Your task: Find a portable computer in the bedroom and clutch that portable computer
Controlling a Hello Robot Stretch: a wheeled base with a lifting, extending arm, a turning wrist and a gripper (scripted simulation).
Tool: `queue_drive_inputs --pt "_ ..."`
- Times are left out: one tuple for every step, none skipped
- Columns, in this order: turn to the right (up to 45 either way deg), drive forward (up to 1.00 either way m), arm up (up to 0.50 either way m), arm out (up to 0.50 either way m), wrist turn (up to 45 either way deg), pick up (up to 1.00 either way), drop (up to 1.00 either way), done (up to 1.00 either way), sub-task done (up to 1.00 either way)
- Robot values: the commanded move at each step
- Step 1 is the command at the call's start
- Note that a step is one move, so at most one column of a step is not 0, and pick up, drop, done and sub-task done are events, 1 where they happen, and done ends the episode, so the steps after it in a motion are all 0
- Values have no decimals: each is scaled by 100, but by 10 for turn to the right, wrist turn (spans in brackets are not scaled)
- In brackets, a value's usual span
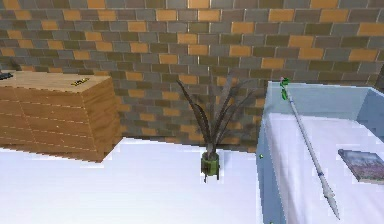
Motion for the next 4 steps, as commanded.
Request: queue_drive_inputs --pt "0 0 0 0 450 0 0 0 0" --pt "0 0 0 0 120 0 0 0 0" --pt "0 0 -30 0 0 0 0 0 0" --pt "0 0 0 0 0 100 0 0 0"
